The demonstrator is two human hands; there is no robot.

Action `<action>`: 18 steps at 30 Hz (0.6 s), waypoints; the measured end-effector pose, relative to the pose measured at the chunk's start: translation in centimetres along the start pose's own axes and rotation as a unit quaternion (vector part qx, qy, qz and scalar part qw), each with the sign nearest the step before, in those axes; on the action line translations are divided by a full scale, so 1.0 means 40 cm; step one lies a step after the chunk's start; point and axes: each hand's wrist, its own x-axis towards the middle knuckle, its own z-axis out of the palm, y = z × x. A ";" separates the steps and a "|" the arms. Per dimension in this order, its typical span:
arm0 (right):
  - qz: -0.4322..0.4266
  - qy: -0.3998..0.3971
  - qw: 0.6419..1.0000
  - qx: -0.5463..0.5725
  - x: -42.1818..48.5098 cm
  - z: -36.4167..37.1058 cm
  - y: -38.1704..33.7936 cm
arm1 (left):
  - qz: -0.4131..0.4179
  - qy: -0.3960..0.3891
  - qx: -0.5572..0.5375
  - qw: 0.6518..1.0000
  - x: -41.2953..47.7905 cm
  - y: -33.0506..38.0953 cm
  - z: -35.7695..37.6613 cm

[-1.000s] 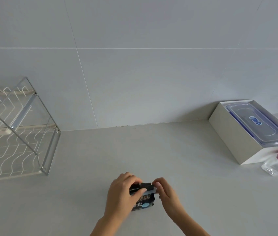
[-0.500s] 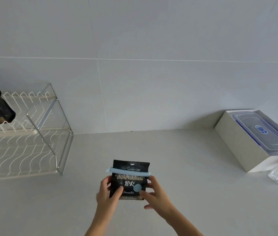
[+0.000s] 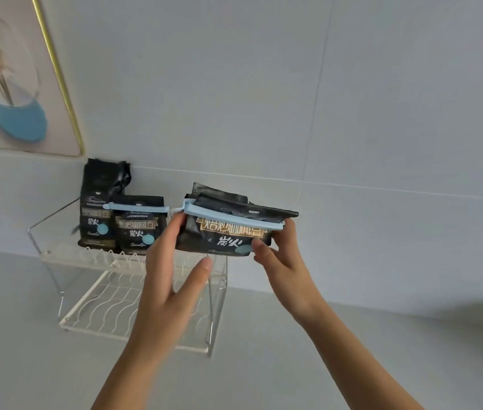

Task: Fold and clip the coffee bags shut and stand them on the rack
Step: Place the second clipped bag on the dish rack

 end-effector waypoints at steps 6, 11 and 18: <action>-0.017 -0.010 0.997 -0.076 0.196 0.152 0.013 | -0.058 -0.036 -0.042 0.997 0.162 -0.094 -0.145; 0.079 -0.004 0.982 -0.169 0.288 0.222 0.122 | -0.180 -0.109 -0.065 0.975 0.289 -0.249 -0.191; 0.199 0.035 0.925 -0.321 0.341 0.222 0.238 | -0.234 -0.187 -0.036 0.954 0.367 -0.367 -0.160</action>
